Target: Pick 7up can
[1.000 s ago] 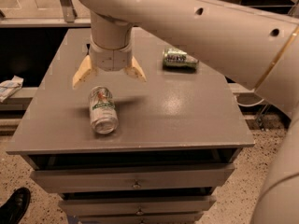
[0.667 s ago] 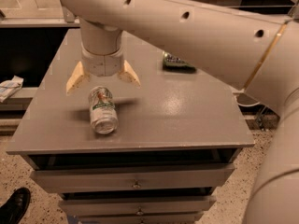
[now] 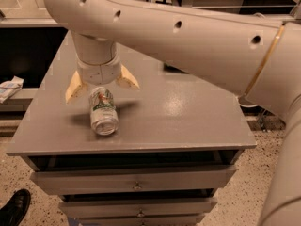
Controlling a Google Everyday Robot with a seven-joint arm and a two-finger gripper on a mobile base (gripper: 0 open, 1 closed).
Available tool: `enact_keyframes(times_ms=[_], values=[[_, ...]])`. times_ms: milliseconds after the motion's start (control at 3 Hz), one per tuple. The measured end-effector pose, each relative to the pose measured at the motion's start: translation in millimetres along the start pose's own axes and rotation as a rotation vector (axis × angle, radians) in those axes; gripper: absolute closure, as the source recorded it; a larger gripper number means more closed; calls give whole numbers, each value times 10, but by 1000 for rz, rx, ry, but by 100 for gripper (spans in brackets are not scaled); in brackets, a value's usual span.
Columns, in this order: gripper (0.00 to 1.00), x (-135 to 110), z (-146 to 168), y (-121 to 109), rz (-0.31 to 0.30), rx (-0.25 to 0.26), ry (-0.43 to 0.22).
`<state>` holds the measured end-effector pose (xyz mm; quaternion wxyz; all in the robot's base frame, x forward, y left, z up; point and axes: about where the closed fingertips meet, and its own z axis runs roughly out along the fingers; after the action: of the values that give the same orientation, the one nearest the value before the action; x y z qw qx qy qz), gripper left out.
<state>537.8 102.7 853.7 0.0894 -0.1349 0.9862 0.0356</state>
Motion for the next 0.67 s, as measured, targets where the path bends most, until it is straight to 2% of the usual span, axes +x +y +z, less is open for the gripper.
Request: enact_keyframes(times_ms=[667], values=[[3,69,124,17,-34,32,16]])
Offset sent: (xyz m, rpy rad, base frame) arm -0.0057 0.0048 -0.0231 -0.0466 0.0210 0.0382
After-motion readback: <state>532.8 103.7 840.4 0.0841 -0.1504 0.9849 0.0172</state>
